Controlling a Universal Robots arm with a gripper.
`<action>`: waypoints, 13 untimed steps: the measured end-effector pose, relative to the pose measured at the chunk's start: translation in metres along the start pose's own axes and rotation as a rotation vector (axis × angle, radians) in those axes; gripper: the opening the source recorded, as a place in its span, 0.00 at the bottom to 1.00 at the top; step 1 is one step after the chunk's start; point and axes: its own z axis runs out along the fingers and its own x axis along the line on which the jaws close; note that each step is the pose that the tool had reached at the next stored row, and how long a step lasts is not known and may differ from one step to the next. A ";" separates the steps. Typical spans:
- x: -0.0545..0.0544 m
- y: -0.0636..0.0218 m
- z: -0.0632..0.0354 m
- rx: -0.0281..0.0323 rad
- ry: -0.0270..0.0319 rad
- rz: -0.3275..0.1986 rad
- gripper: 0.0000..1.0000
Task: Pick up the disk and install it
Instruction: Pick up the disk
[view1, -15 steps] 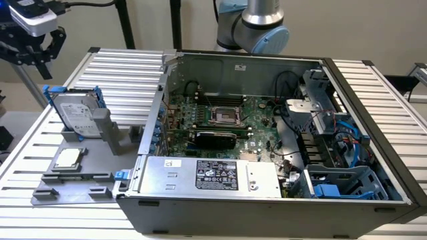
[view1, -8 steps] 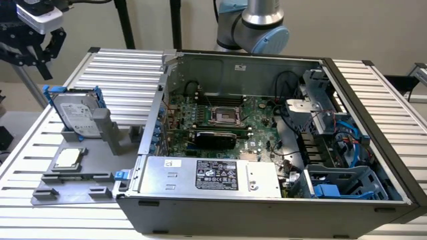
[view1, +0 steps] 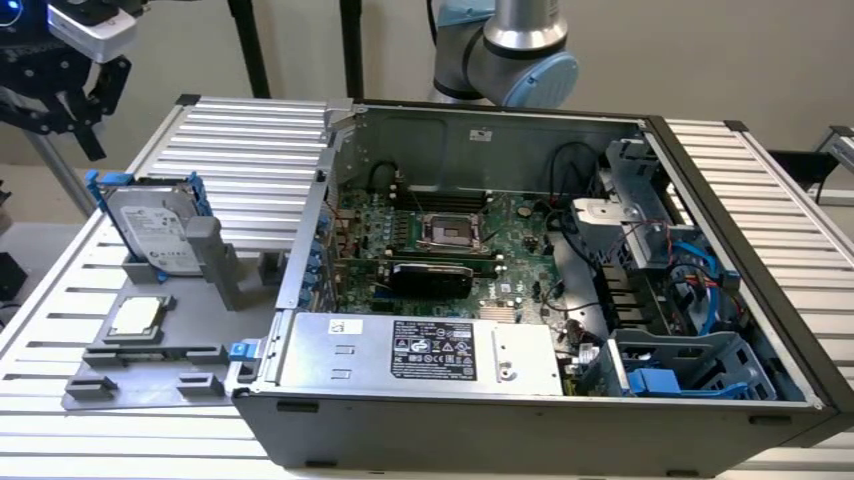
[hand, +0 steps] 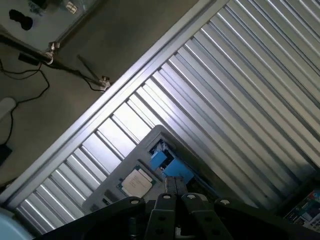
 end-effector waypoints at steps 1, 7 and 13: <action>0.000 0.0000 0.0001 0.0004 0.0005 -0.018 0.11; 0.000 0.0000 0.0003 0.0031 0.0030 -0.128 0.11; 0.000 0.0000 0.0006 0.0061 0.0051 -0.236 0.11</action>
